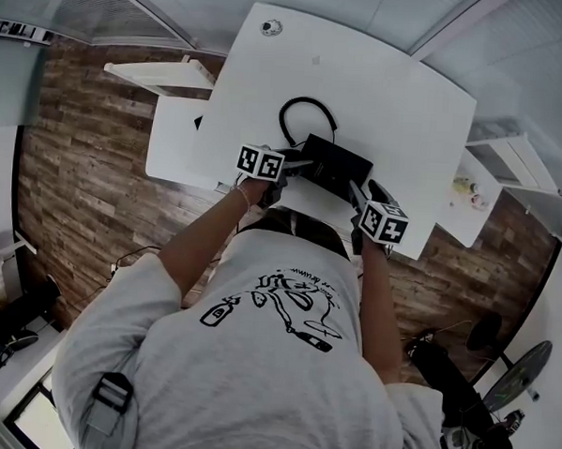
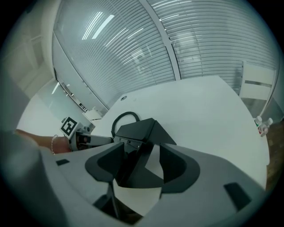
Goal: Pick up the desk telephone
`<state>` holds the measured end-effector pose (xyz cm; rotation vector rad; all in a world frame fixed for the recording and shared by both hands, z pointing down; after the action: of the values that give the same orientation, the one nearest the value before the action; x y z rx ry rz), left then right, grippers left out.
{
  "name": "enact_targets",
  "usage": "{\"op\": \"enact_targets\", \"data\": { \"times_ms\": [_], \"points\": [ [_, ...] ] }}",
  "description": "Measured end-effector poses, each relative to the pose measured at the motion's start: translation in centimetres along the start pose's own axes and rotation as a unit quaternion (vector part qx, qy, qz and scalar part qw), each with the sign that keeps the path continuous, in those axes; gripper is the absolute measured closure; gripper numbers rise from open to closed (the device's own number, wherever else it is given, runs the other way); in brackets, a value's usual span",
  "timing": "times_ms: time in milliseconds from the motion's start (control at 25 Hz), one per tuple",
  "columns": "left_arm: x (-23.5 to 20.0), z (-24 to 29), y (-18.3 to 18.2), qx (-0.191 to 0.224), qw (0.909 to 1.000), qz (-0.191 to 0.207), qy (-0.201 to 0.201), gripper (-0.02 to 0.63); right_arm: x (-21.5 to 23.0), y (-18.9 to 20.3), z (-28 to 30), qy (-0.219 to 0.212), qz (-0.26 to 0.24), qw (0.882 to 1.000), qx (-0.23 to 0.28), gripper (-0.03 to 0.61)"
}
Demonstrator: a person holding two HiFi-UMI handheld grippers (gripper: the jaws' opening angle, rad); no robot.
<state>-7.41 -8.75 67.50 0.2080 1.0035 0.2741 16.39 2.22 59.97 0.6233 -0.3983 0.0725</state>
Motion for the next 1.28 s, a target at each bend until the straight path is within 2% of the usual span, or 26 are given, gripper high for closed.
{"op": "enact_targets", "data": {
  "times_ms": [320, 640, 880, 1080, 1280],
  "points": [
    [0.4, 0.9, -0.2, -0.020, 0.9997, -0.006, 0.009, 0.351, 0.0, 0.8, 1.3, -0.040, 0.030, 0.999, -0.018, 0.365],
    [1.4, 0.8, -0.3, -0.033, 0.9988, 0.033, -0.016, 0.354, 0.3, 0.5, 0.9, -0.051, 0.033, 0.998, -0.024, 0.371],
    [3.1, -0.4, -0.5, -0.014, 0.9994, 0.028, -0.015, 0.353, -0.6, -0.8, -0.7, -0.058, 0.018, 0.998, -0.008, 0.373],
    [5.1, -2.7, -1.4, 0.012, 0.9973, 0.061, -0.038, 0.354, -1.5, -2.1, -1.9, -0.073, -0.007, 0.997, 0.003, 0.373],
    [8.0, -5.0, -2.5, 0.032, 0.9963, 0.067, -0.043, 0.354, -3.0, -4.2, -4.4, -0.084, -0.015, 0.996, 0.024, 0.373]
  ]
}}
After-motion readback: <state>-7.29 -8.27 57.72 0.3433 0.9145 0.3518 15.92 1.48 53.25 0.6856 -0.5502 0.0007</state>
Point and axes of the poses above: the fingertips, and each gripper's own axes: z forward along the fingers, x to its right, y out of its underside, the point moved 9 cm from there along -z, backward along the fingers, and after that the axes turned 5 degrees about -z, right-handed, at the moved point
